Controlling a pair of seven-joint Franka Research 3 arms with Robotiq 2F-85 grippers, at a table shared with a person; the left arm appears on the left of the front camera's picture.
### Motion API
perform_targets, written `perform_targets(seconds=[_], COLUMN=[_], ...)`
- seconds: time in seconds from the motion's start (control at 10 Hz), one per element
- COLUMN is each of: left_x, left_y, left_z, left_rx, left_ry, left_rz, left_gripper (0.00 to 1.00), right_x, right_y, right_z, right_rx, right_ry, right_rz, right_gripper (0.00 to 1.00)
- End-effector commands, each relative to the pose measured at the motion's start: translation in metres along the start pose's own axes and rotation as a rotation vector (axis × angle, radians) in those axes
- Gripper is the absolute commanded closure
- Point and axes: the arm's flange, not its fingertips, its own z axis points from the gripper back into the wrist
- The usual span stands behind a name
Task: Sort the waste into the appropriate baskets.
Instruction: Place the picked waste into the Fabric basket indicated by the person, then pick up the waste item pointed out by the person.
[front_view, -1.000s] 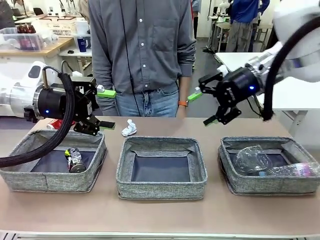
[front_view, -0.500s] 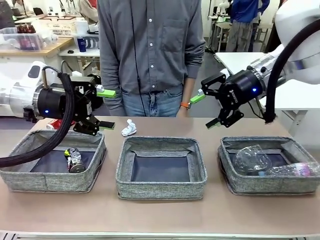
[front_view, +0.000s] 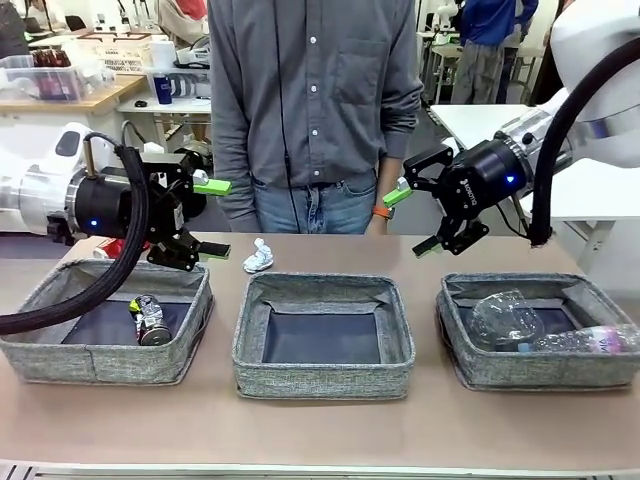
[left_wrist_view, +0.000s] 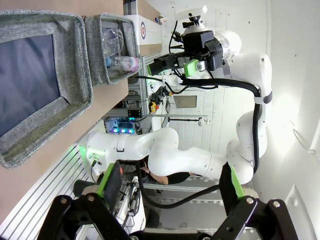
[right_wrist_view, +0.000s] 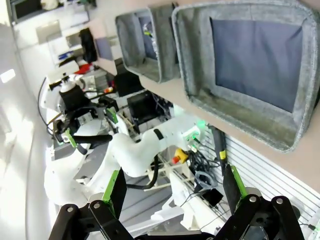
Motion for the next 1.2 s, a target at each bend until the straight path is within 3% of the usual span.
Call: perform_targets(seconds=[0.0,1.1], left_x=[-0.0001,-0.0001], left_y=[-0.0031,-0.0031], left_z=[-0.0010,-0.0010], left_rx=[-0.005,-0.005], left_ry=[-0.008,-0.008], left_rz=[0.009,0.009], left_gripper=[0.00,0.00], right_x=[0.0011,0.0011], right_y=[0.0041,0.0041], right_z=[0.0000,0.0000], right_rx=[0.017,0.017], right_ry=[-0.003,-0.003], right_rz=[0.006,0.006], right_gripper=[0.00,0.00])
